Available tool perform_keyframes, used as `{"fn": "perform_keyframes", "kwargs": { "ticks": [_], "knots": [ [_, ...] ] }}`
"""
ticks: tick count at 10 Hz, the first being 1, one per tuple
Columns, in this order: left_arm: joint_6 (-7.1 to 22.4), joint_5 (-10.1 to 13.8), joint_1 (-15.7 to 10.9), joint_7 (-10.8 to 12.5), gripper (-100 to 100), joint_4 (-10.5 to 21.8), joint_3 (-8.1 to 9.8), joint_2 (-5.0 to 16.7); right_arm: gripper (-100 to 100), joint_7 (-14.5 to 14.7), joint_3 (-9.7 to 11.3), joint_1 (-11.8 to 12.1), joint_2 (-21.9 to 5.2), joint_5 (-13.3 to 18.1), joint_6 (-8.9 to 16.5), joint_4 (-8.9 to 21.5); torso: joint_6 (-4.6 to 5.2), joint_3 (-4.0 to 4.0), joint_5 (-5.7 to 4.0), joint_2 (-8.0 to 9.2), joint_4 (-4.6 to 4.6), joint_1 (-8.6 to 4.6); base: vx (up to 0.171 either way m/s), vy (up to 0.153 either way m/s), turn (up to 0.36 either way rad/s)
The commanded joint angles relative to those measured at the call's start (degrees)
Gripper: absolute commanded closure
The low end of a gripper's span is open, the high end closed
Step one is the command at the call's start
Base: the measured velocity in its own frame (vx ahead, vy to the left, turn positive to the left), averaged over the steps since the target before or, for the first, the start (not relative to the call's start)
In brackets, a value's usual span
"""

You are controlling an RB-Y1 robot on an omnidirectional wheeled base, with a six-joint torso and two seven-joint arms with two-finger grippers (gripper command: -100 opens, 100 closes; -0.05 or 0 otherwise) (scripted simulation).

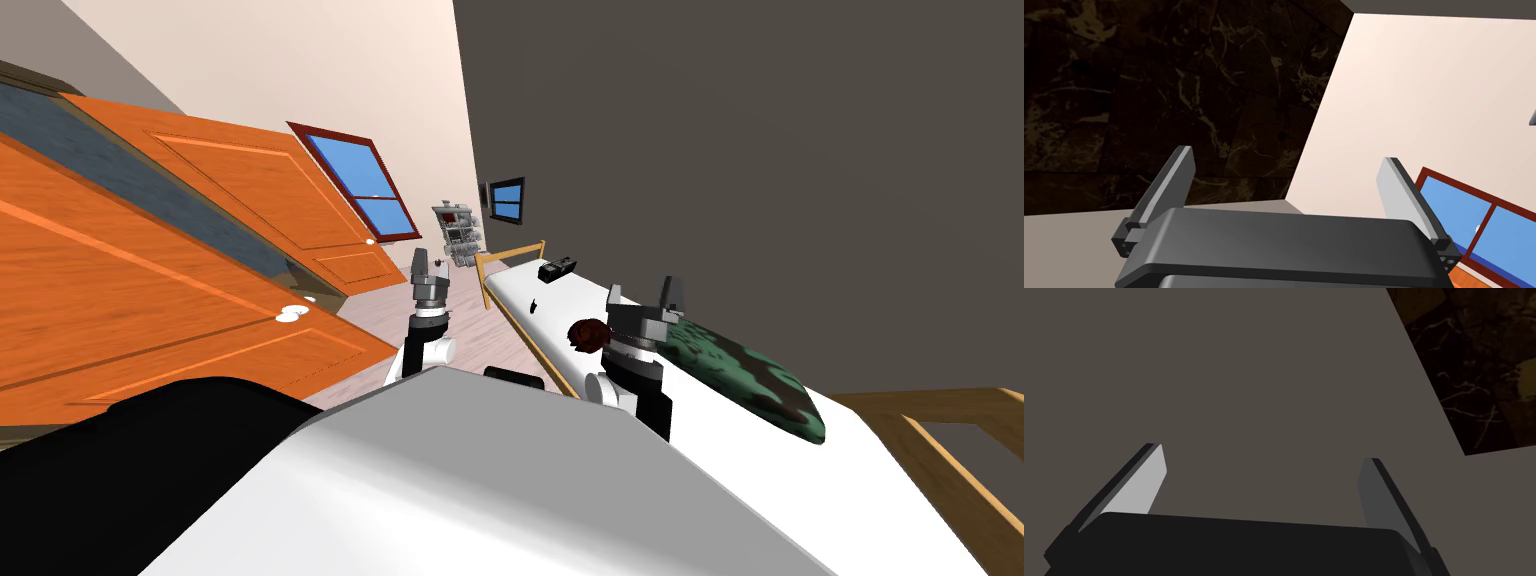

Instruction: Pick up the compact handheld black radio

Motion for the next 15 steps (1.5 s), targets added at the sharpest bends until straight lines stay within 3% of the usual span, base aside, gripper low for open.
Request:
{"fn": "perform_keyframes", "kwargs": {
  "ticks": [1,5,9,15],
  "knots": [
    [0.0,0.0,0.0,0.0,0,0.0,0.0,0.0,-100,1.4,-0.6,0.1,-2.4,1.0,0.4,0.9,0.0,0.0,0.0,0.0,0.0,0.0,-0.049,0.016,0.033],
    [0.0,0.0,0.0,0.0,0,0.0,0.0,0.0,-100,6.0,-2.5,0.4,-6.1,4.2,1.6,4.2,0.0,0.2,0.02,0.35,0.08,0.1,-0.094,0.034,0.036],
    [0.0,0.0,0.0,0.0,0,0.0,-0.01,0.0,-100,12.5,-5.0,0.8,-8.9,8.7,3.2,9.5,0.0,0.22,0.03,0.38,0.09,0.13,-0.1,0.05,0.055],
    [0.0,0.0,0.0,0.0,0,0.0,-0.01,0.0,-100,20.2,-7.4,0.9,-11.1,14.0,4.9,16.2,0.0,0.08,0.06,0.13,0.03,0.28,-0.046,0.062,0.048]
  ]
}}
